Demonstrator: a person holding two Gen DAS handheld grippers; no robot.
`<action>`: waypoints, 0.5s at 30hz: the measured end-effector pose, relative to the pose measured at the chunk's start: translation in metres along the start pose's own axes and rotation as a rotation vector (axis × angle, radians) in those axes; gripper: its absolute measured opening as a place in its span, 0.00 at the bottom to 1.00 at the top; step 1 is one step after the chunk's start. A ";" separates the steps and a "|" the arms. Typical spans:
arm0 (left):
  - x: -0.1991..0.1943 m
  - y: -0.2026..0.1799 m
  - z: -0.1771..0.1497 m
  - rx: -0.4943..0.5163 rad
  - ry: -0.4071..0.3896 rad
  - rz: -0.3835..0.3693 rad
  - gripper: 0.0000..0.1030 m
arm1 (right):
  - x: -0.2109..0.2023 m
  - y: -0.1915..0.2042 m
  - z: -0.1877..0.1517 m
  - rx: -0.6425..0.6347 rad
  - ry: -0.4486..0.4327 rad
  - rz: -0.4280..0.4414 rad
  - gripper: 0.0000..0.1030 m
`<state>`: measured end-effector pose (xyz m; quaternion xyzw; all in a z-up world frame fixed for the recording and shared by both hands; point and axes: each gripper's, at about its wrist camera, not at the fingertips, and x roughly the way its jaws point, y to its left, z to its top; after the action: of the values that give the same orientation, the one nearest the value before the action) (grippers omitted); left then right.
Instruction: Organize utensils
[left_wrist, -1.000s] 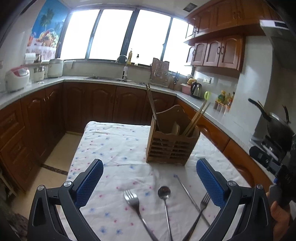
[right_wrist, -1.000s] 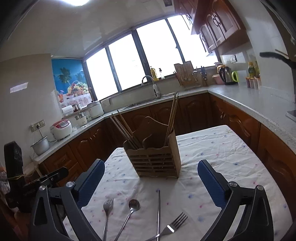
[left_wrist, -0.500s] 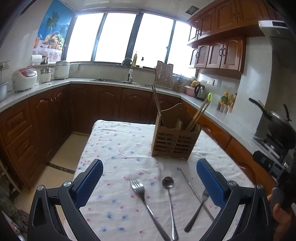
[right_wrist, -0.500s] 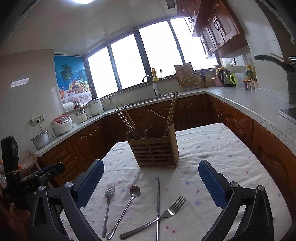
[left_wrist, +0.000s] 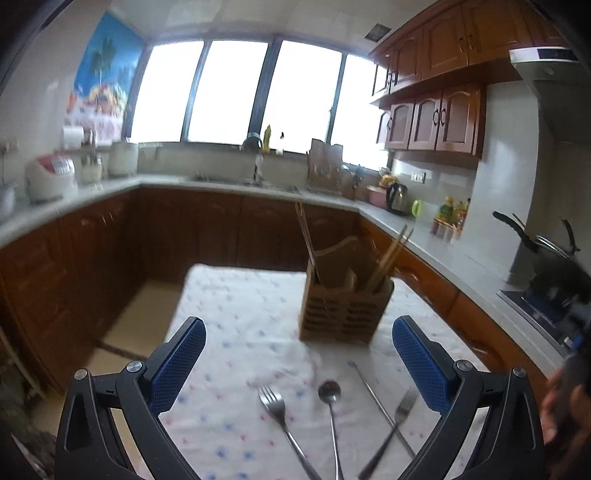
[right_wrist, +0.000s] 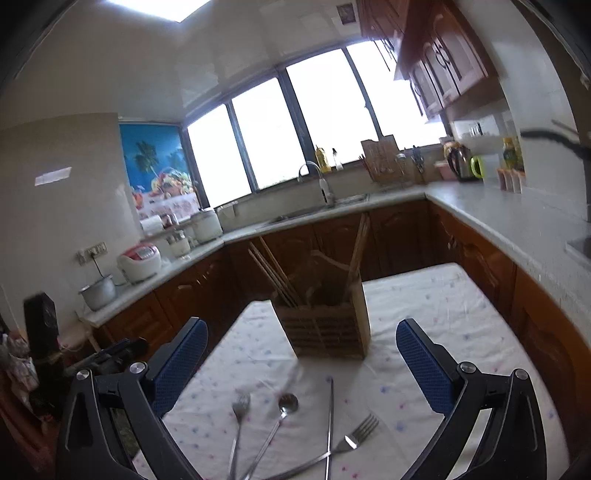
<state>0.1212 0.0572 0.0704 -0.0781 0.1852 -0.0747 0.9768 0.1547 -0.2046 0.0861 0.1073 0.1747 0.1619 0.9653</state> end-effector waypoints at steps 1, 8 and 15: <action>-0.004 -0.003 0.003 0.007 -0.022 0.024 0.99 | -0.008 0.004 0.005 -0.019 -0.035 -0.011 1.00; -0.015 -0.012 -0.025 0.043 -0.046 0.085 0.99 | -0.027 0.014 -0.018 -0.087 -0.101 -0.101 1.00; -0.028 -0.013 -0.065 0.060 -0.052 0.101 0.99 | -0.032 0.003 -0.063 -0.047 -0.138 -0.143 1.00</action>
<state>0.0700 0.0408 0.0226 -0.0413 0.1613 -0.0289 0.9856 0.1023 -0.2038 0.0384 0.0826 0.1113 0.0889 0.9864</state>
